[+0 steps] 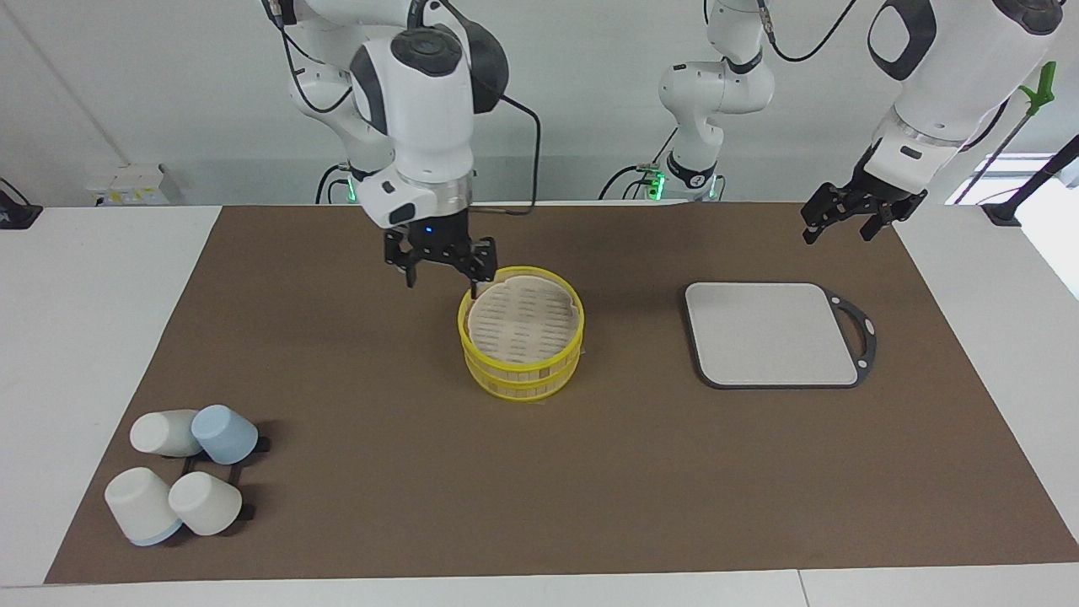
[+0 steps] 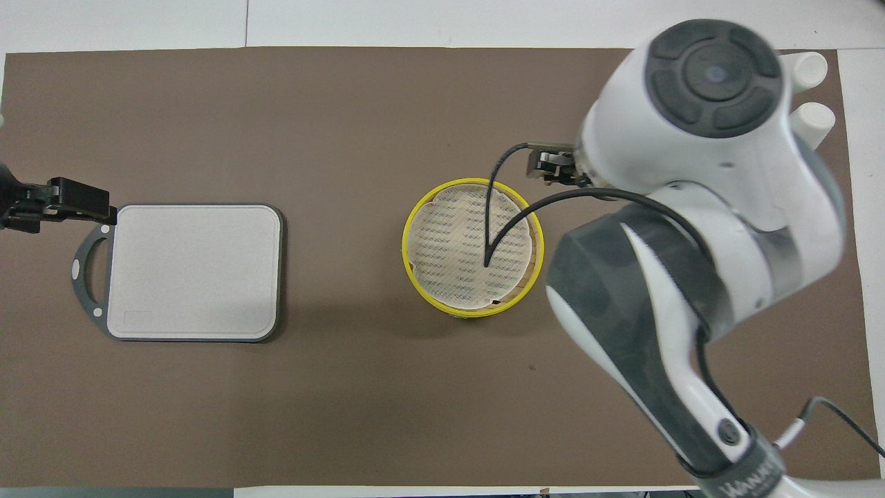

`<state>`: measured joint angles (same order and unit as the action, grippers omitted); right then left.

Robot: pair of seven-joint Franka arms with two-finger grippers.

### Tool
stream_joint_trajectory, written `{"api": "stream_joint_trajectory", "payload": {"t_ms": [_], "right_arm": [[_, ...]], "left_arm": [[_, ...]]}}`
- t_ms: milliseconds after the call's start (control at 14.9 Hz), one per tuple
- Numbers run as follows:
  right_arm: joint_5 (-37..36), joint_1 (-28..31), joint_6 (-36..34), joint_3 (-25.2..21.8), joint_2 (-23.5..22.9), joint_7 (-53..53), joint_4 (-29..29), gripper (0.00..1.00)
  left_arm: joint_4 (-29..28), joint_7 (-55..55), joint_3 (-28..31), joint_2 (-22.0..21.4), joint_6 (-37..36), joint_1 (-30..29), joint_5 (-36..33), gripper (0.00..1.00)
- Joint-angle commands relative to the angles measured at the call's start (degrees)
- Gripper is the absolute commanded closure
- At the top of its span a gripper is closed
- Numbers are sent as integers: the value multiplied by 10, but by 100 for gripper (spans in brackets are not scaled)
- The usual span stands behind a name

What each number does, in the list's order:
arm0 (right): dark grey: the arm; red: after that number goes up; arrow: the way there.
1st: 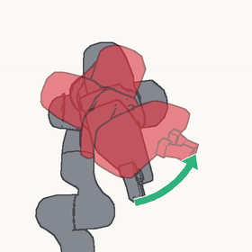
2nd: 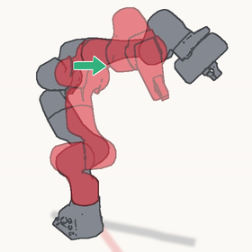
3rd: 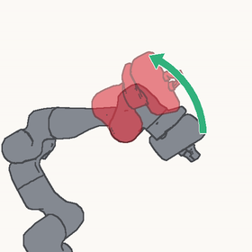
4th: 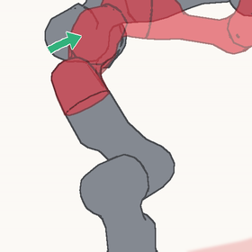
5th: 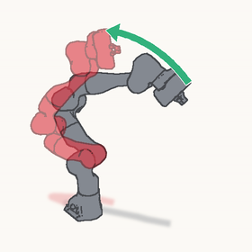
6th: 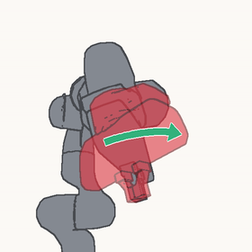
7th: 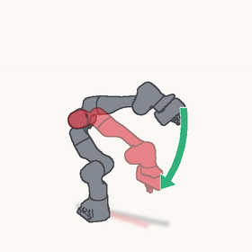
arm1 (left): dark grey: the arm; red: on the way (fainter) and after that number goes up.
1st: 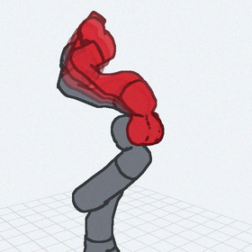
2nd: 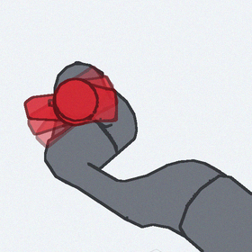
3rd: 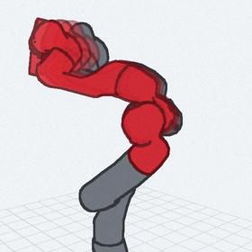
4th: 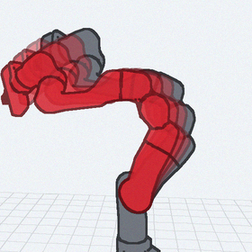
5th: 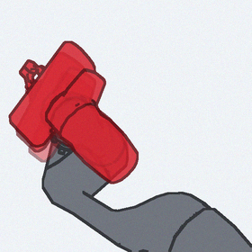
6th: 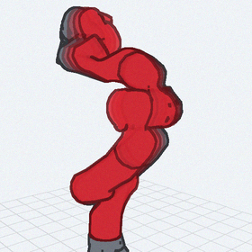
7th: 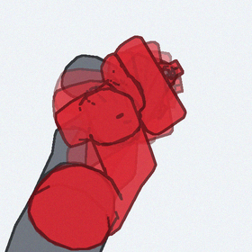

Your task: Place bun in steamer

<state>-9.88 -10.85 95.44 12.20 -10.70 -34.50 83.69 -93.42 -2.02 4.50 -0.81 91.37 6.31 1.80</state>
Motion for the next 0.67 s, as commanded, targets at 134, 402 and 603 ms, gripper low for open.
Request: {"api": "stream_joint_trajectory", "payload": {"t_ms": [134, 402, 603], "right_arm": [[80, 91, -75, -28, 82, 172, 26, 0], [86, 52, -60, -111, 108, 242, 61, 0], [88, 47, -66, -146, 109, 296, 59, 0]], "left_arm": [[5, 10, 3, -4, -14, 1, 0, 0], [5, 9, 3, -4, -14, 1, 0, 0], [5, 10, 4, -4, -13, 1, 1, 0]]}}
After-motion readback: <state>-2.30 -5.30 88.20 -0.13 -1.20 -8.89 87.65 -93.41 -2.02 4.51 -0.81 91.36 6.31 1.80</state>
